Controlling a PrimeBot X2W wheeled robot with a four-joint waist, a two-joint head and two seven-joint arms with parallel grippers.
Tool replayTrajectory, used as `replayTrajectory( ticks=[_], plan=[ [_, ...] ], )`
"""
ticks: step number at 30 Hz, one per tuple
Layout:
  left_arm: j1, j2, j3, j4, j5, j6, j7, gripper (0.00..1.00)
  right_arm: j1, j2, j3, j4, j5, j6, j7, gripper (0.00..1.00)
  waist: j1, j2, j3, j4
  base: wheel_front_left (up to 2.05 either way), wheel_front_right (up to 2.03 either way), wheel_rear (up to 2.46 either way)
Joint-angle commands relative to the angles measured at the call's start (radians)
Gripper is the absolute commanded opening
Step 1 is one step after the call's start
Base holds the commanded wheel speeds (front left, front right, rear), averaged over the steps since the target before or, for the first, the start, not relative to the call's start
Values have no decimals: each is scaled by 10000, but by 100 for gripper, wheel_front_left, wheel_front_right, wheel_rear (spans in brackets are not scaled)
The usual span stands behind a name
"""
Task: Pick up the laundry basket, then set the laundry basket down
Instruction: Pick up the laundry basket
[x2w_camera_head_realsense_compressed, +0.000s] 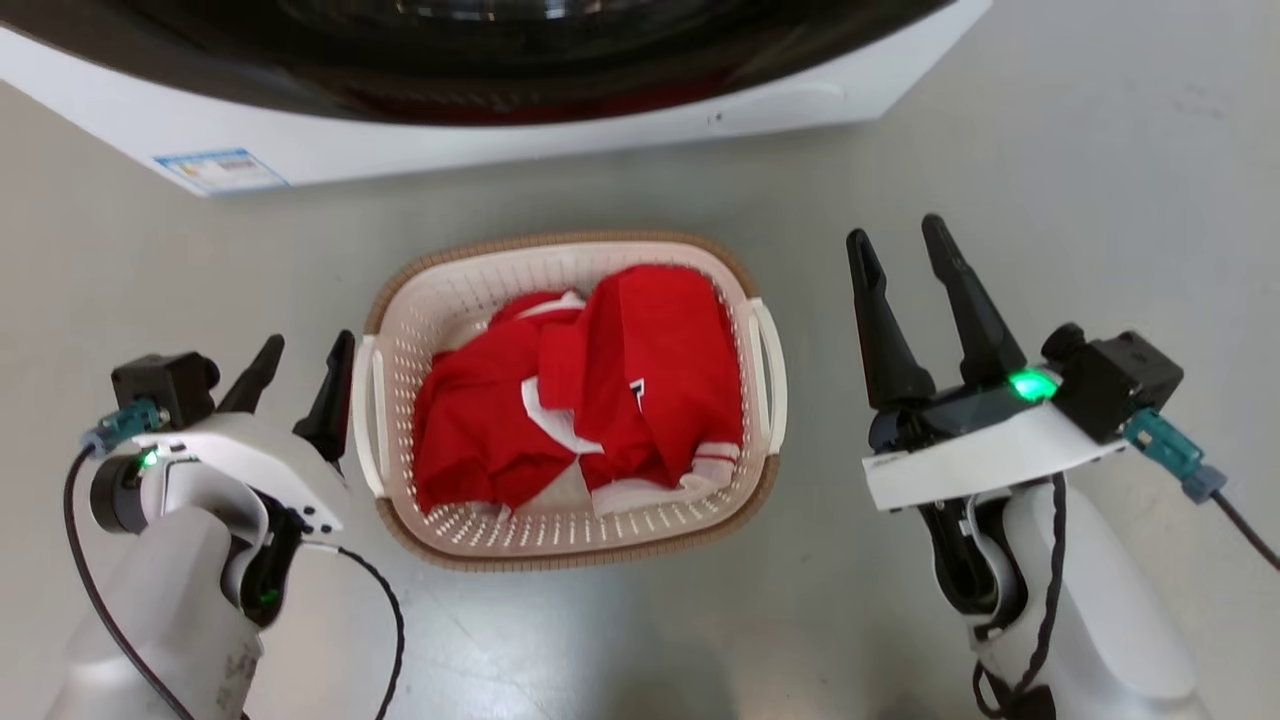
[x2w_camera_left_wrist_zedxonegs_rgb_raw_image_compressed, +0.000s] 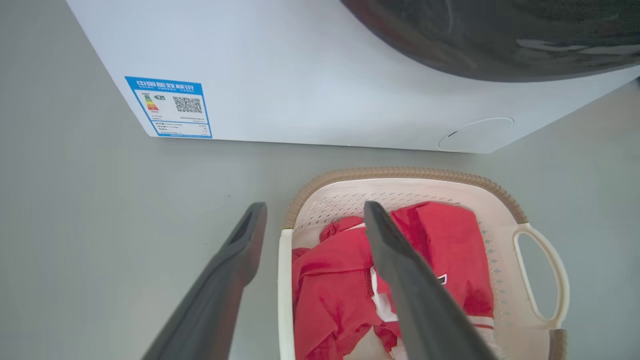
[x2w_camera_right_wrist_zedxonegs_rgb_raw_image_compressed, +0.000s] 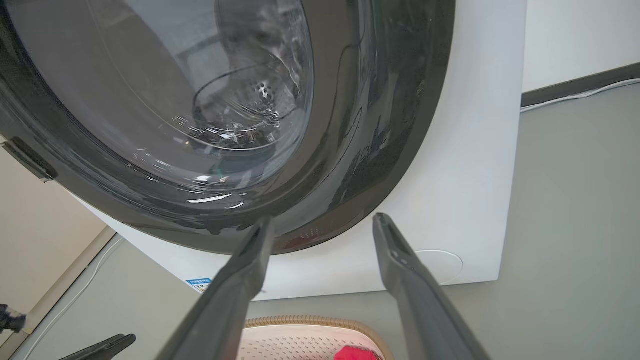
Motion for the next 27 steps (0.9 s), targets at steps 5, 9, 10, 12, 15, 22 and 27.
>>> replayTrajectory(
  ticks=[5,9,10,12,15,22,27],
  plan=[
    [817,186,759,-778,472,-23,-61,100,595,76,60,-33,53,71,-109,100,0,0,-1098,57,0,0,0],
    [1304,112,1063,-1321,776,-23,-61,100,807,76,-45,9,50,71,-109,100,0,0,-1659,89,0,0,0],
    [1428,89,1138,-1453,852,-23,-61,100,862,76,-72,21,44,71,-109,100,0,0,-1792,100,0,0,0],
    [1546,60,1212,-1577,915,-23,-61,100,914,76,-99,23,32,71,-109,100,0,0,-1921,112,0,0,0],
    [1875,-18,1409,-1931,1110,-23,-61,100,1060,76,-178,25,0,71,-109,100,0,0,-2276,155,0,0,0],
    [2483,-201,1839,-2726,1470,-23,-61,100,1329,76,-323,48,-94,71,-109,100,0,0,-2930,286,0,0,0],
    [2887,-327,2141,-3216,1726,-23,-61,100,1492,76,-428,10,-205,71,-109,100,0,0,-3277,367,0,0,0]
  ],
)
